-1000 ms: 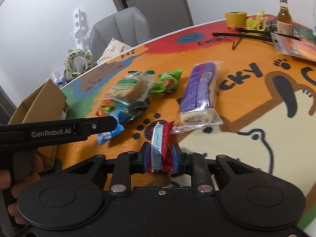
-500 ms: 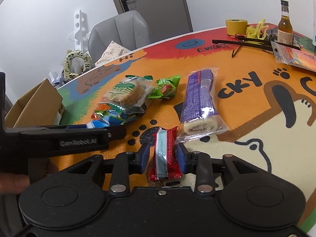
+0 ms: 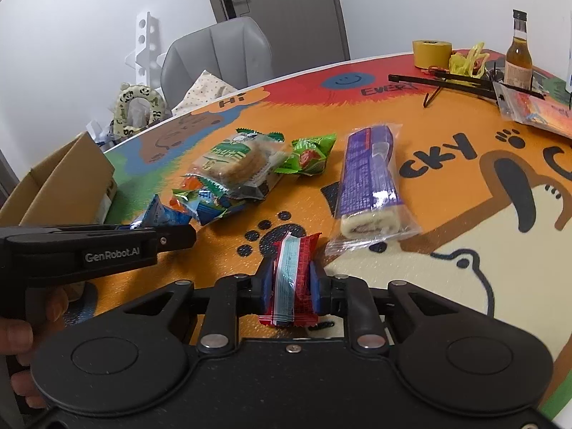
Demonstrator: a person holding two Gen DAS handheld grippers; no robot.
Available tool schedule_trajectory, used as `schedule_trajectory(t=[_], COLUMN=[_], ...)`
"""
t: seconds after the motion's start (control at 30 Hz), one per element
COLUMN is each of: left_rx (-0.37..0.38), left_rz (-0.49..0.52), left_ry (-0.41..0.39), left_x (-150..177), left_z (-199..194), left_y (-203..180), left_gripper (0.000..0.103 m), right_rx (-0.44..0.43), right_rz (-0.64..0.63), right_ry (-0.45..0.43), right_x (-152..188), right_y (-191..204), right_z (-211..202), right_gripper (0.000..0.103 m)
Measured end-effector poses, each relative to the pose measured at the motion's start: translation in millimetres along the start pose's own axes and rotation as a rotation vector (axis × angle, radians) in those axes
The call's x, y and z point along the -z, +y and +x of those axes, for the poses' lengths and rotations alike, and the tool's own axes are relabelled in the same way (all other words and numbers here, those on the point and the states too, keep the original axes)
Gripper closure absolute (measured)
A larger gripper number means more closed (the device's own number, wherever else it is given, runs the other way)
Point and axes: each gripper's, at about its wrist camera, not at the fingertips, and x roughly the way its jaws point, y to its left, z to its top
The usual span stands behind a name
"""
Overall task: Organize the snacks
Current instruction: 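Grasp the red sausage stick with the right tool while the left tool grasps the blue packet, then carry the blue packet and red sausage stick over the box with both tools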
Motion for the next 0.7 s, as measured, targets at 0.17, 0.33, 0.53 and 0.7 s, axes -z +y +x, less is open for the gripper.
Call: schedule_trajectory(t=[0.17,0.33,0.53,0.7], left_rx=[0.005,0.007,0.010,0.006], left_rz=[-0.001,-0.011,-0.013,-0.019], left_ry=[-0.019,-0.042,-0.084,-0.115], left_x=[1,2,0,-2], left_z=[-15,-31,-54,-73], left_y=[2,5,8,14], left_gripper=[0.078,0.078,0.078,0.079], right_rx=[-0.017,-0.033,-0.053,-0.069], right_rz=[0.014,0.006,-0.004,-0.019], right_ry=[-0.008,-0.031,-0.068,-0.092], right_x=[4,2,-4,-8], right_y=[4,13,24,36], right_z=[-7,-15,-28,-34], right_gripper=[0.083,0.083,0.083,0.083])
